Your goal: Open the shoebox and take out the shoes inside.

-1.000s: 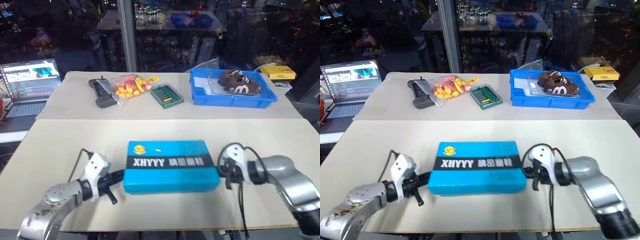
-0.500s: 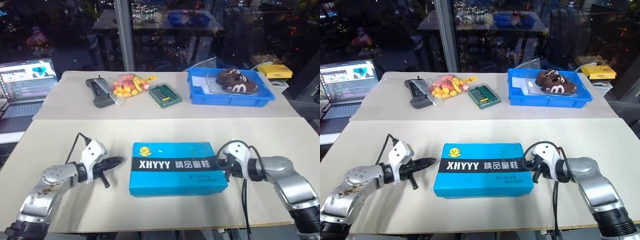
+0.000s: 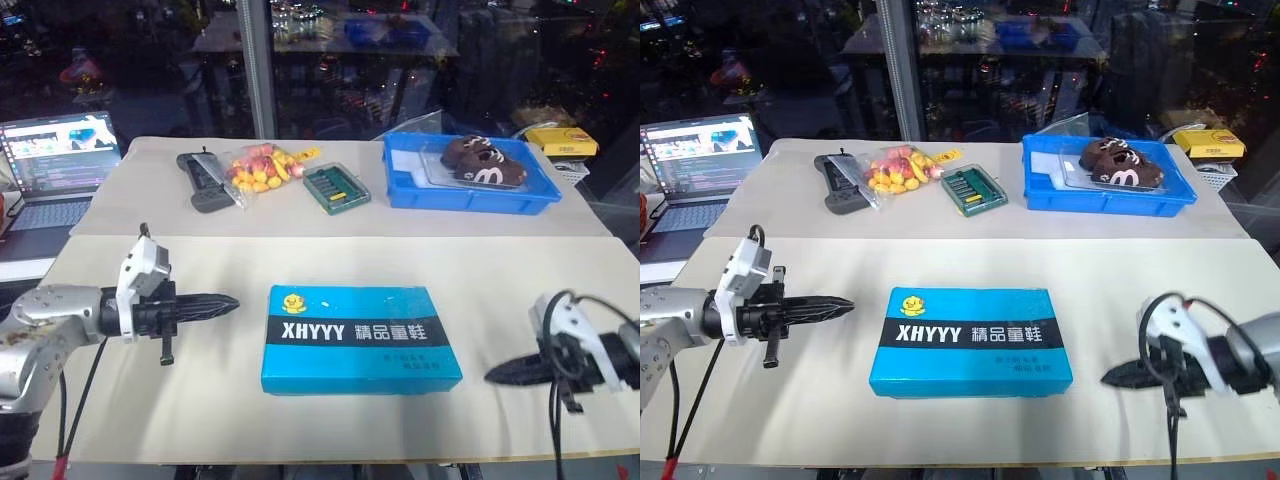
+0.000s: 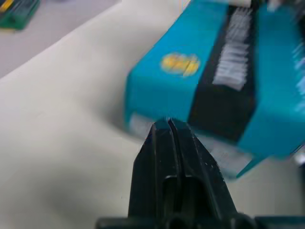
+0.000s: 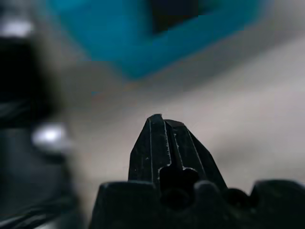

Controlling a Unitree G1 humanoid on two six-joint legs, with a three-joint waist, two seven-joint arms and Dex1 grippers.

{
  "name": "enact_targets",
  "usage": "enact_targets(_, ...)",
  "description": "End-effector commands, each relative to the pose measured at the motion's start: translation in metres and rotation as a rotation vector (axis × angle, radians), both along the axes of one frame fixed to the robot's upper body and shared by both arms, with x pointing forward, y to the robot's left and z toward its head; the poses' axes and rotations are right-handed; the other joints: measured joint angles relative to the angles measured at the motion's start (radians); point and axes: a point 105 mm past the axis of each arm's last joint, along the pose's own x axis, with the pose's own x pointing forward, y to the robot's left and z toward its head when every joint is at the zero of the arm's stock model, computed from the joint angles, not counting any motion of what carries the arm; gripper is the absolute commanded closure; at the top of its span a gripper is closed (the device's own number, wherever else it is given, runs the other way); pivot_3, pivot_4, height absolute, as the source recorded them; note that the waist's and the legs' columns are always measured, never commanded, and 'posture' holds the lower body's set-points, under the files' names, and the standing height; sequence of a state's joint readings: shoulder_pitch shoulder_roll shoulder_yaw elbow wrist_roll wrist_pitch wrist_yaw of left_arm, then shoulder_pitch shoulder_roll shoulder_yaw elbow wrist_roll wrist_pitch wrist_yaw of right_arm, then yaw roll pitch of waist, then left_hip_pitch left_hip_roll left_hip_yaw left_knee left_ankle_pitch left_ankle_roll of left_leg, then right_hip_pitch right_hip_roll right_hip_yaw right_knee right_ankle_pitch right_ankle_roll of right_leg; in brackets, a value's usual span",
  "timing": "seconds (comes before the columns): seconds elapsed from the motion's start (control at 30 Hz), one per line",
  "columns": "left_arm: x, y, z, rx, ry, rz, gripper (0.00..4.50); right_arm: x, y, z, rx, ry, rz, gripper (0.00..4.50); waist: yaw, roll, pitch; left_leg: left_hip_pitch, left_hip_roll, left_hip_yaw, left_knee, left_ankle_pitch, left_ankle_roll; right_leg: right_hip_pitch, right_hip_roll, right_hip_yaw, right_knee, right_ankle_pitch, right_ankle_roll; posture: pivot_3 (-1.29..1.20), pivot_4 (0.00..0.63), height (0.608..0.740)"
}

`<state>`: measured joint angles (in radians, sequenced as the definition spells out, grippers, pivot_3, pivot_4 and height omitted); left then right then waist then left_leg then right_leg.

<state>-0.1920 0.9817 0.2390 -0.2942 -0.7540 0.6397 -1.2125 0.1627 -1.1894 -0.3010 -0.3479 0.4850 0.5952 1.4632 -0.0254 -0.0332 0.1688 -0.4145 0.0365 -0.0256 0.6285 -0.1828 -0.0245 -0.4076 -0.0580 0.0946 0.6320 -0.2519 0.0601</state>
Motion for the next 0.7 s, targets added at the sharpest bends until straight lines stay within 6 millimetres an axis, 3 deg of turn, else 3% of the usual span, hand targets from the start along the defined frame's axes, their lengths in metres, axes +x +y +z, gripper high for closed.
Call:
enact_targets(0.03,-0.007,-0.001,0.022,0.009,-0.019,-0.049,4.50,-0.003,-0.002,0.010,0.023,-0.033,-0.003,4.42,-0.010,0.000,0.000,0.000,0.000,0.000,0.001,0.000,0.000,0.000,0.000,0.000,0.000,0.000,0.000,0.00,0.150,0.740)
enact_targets(0.2,-0.013,0.004,0.037,0.044,-0.003,-0.084,4.50,-0.006,0.016,-0.007,0.114,0.012,0.021,4.42,-0.020,-0.002,0.002,0.004,0.001,0.001,0.004,0.000,0.000,0.003,0.000,0.000,0.001,-0.001,-0.008,0.00,0.150,0.740)
enact_targets(0.33,-0.016,0.004,0.048,0.074,-0.009,-0.102,4.50,0.007,0.036,-0.018,0.226,0.003,0.014,4.42,-0.020,-0.004,0.002,0.005,0.001,0.001,0.005,0.000,-0.001,0.003,0.000,0.001,0.001,0.000,-0.009,0.00,0.150,0.740)
enact_targets(0.43,-0.016,0.005,0.058,0.061,0.001,-0.087,4.50,0.008,0.038,-0.026,0.207,0.022,0.035,4.42,-0.017,-0.003,0.003,0.004,0.001,0.001,0.005,0.000,-0.001,0.002,0.000,0.001,0.001,0.000,-0.008,0.00,0.150,0.740)
enact_targets(0.47,-0.017,0.006,0.060,0.060,0.013,-0.084,3.99,0.006,0.038,-0.026,0.214,0.034,0.039,4.50,-0.015,-0.003,0.003,0.003,0.001,0.001,0.005,0.000,-0.001,0.002,0.000,0.000,0.001,0.000,-0.008,0.00,0.150,0.740)
enact_targets(0.5,-0.018,0.007,0.060,0.065,0.027,-0.084,3.85,0.005,0.040,-0.025,0.222,0.042,0.043,4.50,-0.014,-0.003,0.003,0.002,0.001,0.000,0.005,0.000,-0.001,0.001,0.000,0.000,0.001,0.000,-0.006,0.00,0.150,0.740)
enact_targets(0.7,-0.021,0.010,0.068,0.090,0.014,-0.082,1.64,0.014,0.051,-0.025,0.284,-0.006,0.035,4.50,-0.015,-0.003,0.003,0.001,0.001,0.000,0.004,0.000,-0.001,0.000,0.001,0.000,0.001,0.002,-0.001,0.00,0.150,0.740)
